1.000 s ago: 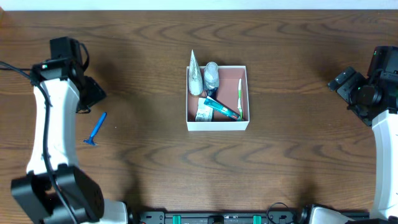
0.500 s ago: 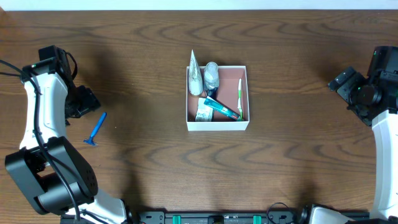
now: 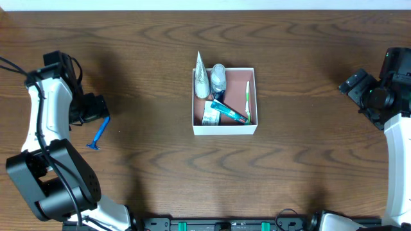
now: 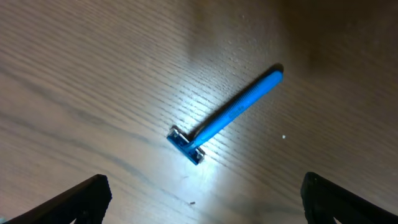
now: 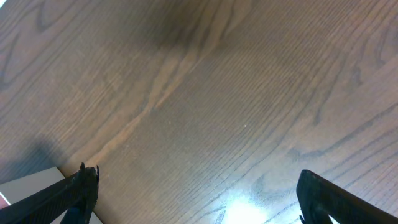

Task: Pack container
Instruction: 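Grasp the blue razor handle with the left gripper and lift, then carry the razor over the box and lower it inside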

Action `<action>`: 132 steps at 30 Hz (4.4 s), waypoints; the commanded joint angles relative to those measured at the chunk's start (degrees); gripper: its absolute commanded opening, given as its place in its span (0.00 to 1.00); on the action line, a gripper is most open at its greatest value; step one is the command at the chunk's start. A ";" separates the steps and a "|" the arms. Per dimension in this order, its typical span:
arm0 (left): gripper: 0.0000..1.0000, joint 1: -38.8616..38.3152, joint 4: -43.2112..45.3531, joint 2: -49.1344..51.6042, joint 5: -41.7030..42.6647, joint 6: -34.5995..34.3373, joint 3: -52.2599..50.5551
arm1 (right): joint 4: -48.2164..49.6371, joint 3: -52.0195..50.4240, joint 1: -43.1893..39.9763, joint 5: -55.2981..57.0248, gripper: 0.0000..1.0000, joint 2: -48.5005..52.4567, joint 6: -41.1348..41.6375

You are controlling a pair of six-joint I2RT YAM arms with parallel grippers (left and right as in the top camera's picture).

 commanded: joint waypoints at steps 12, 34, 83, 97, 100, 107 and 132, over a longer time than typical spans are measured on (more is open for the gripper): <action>0.98 0.24 9.25 0.92 -0.07 10.88 -11.21 | -0.04 0.79 -0.31 0.00 0.99 0.04 0.92; 0.98 0.24 22.84 0.96 1.55 10.82 -22.03 | -0.04 0.79 -0.31 0.00 0.99 0.04 0.92; 0.06 -10.12 11.56 -12.26 30.34 -1.11 -8.15 | -0.04 0.79 -0.31 0.00 0.99 0.04 0.94; 0.06 -40.63 12.28 -24.79 6.93 -7.76 6.03 | -0.04 0.79 -0.31 0.00 0.99 0.04 0.92; 0.06 -47.30 14.34 -24.48 0.63 -11.10 6.14 | -0.04 0.79 -0.31 0.00 0.99 0.04 0.92; 0.06 -59.78 21.44 -21.09 -11.17 -19.93 6.14 | -0.04 0.79 -0.31 0.00 0.99 0.04 0.92; 0.06 -66.45 30.64 3.80 -4.90 -26.45 6.10 | -0.04 0.79 -0.31 0.00 0.99 0.04 0.92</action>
